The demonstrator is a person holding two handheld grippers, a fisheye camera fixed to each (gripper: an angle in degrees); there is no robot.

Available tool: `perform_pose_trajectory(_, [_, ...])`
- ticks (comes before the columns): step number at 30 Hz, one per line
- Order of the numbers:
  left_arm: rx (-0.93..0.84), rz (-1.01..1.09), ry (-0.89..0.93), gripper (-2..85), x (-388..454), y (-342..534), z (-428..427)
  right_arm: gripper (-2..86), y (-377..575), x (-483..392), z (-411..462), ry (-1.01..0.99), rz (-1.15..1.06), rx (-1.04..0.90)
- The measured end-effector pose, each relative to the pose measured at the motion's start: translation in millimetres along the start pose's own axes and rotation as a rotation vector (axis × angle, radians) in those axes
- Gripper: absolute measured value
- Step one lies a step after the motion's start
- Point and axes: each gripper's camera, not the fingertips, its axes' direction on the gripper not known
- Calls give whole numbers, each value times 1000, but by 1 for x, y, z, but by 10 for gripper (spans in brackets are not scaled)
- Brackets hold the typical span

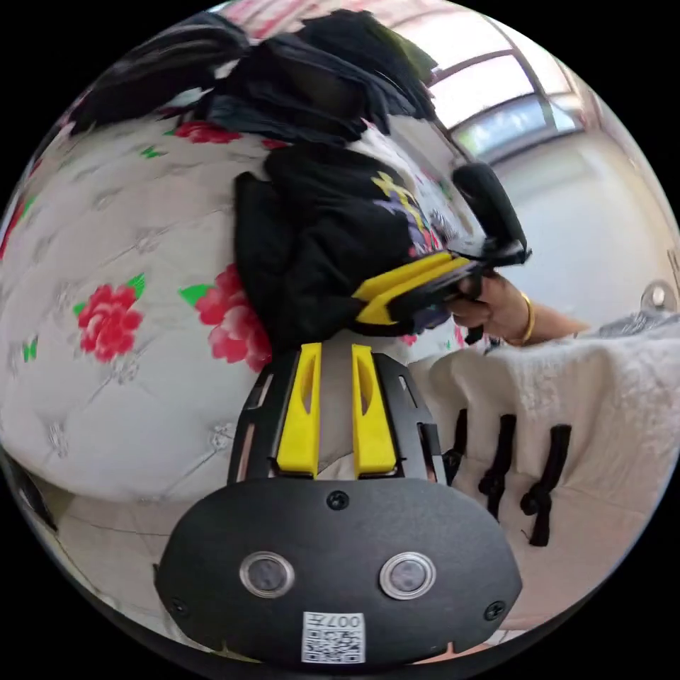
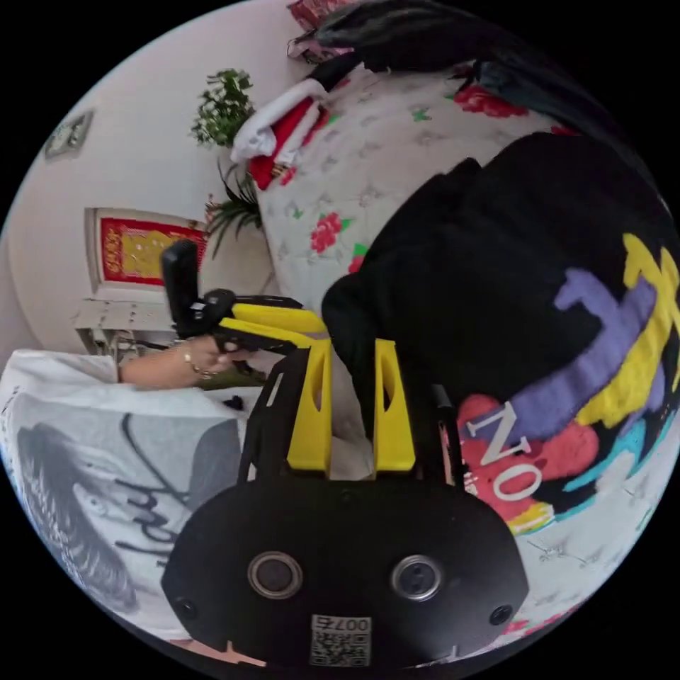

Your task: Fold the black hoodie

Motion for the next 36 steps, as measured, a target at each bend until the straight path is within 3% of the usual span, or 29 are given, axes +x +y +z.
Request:
perform_pose_trajectory(3, [92, -119, 47, 79, -41, -2, -22, 110, 36, 15, -73, -133, 19, 287])
perform_pose_trajectory(5, [104, -157, 101, 87, -61, -10, -26, 120, 87, 55, -125, -162, 146, 516])
perform_pose_trajectory(10, [19, -178, 202, 110, -104, -31, -31, 147, 202, 161, -162, -167, 532, 741])
perform_pose_trajectory(15, [54, -152, 121, 120, -128, -37, -63, 169, 219, 219, -148, -291, 602, 733])
perform_pose_trajectory(17, [30, -128, 128, 128, -131, -49, -53, 176, 191, 245, -125, -317, 610, 611])
perform_pose_trajectory(20, [-79, -80, 211, 144, -129, -77, -6, 175, 173, 280, -93, -549, 601, 551])
perform_pose_trajectory(27, [-301, 71, 222, 97, -90, -124, 86, 148, 214, 302, -97, -613, 589, 628])
perform_pose_trajectory(36, [-613, 485, 213, 87, 88, -109, 236, 130, 444, 323, -138, -548, 780, 898])
